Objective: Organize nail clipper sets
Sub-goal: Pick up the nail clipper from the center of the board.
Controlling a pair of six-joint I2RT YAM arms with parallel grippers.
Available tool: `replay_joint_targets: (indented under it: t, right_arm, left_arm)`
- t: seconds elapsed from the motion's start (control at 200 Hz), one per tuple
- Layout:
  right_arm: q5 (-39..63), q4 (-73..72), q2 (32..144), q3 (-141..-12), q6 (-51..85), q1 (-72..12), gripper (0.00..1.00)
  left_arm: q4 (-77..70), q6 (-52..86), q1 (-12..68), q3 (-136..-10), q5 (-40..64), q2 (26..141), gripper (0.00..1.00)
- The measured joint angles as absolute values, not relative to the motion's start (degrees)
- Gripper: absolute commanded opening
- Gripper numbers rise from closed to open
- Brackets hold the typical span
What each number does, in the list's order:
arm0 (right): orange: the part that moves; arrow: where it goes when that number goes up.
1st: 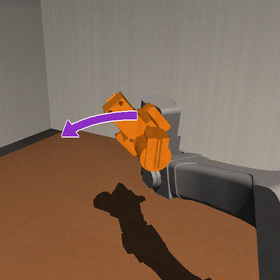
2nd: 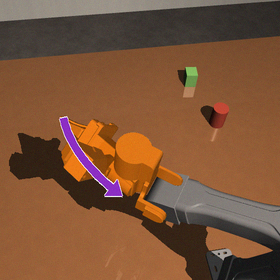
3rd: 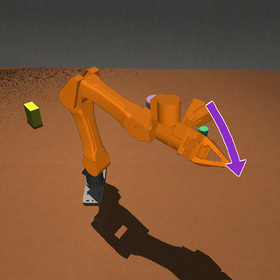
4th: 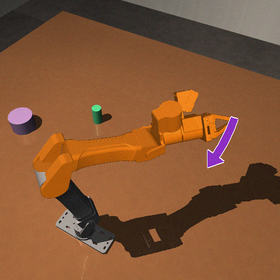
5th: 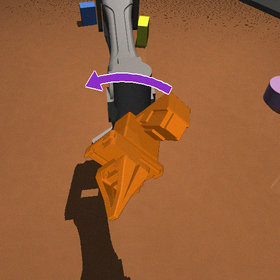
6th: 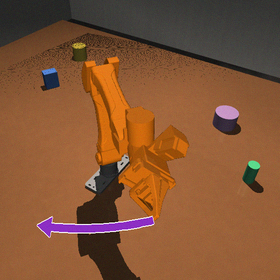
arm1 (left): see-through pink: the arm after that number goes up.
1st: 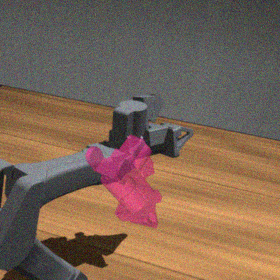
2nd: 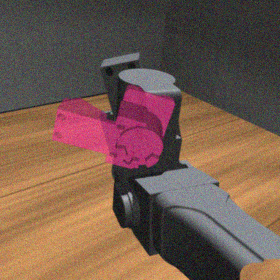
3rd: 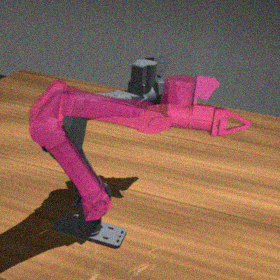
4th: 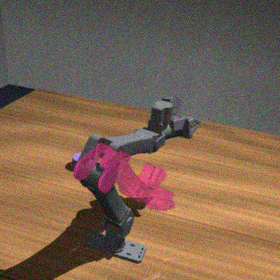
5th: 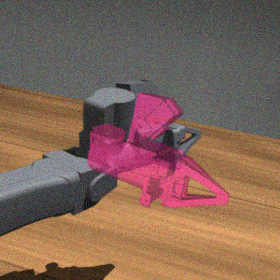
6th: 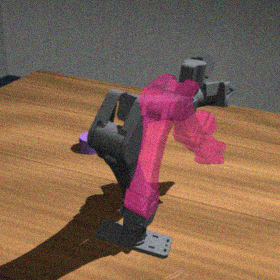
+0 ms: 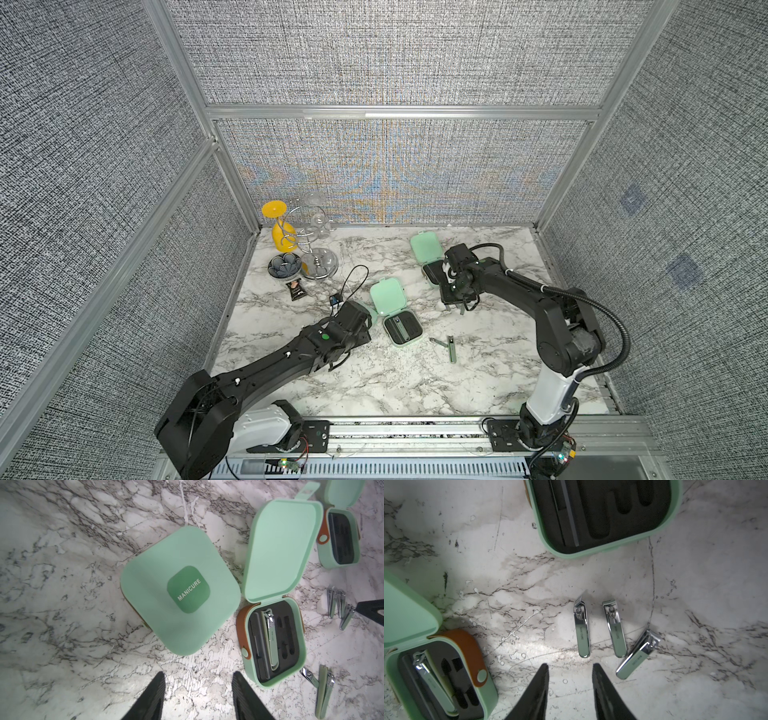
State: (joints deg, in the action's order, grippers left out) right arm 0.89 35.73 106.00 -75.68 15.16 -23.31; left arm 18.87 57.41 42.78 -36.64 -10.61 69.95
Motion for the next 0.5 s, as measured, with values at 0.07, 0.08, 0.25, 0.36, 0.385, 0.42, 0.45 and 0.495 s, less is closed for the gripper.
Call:
replay_joint_targets:
  t: [0.07,0.08,0.25,0.36,0.385,0.42,0.45,0.495]
  right_arm:
    - [0.6,35.8,107.2,-76.6,15.4,-23.3,0.39]
    - [0.6,35.8,107.4,-76.8,15.3,-23.3,0.39]
    - [0.3,36.0,110.3,-78.5,15.8,-23.2,0.37]
    - [0.1,36.2,111.7,-79.1,15.8,-23.2,0.35]
    - [0.0,36.2,111.9,-79.2,15.8,-23.2,0.34]
    - [0.0,36.2,112.2,-79.2,16.0,-23.2,0.34]
    - [-0.2,36.2,112.4,-79.3,16.0,-23.2,0.34]
    - [-0.3,36.2,112.8,-79.4,16.0,-23.2,0.33]
  left_arm:
    - [18.2,57.2,42.2,-36.4,-10.3,70.8,0.54]
    - [18.1,57.2,42.1,-36.4,-10.2,71.0,0.54]
    - [16.4,57.0,41.1,-36.4,-8.8,72.3,0.53]
    - [16.1,56.9,40.8,-36.1,-8.3,72.4,0.53]
    - [16.1,56.9,40.8,-36.0,-8.3,72.4,0.53]
    - [16.0,56.9,40.7,-35.9,-8.4,72.4,0.53]
    - [16.0,56.9,40.7,-35.8,-8.4,72.4,0.53]
    - [16.0,56.9,40.6,-35.7,-8.3,72.4,0.53]
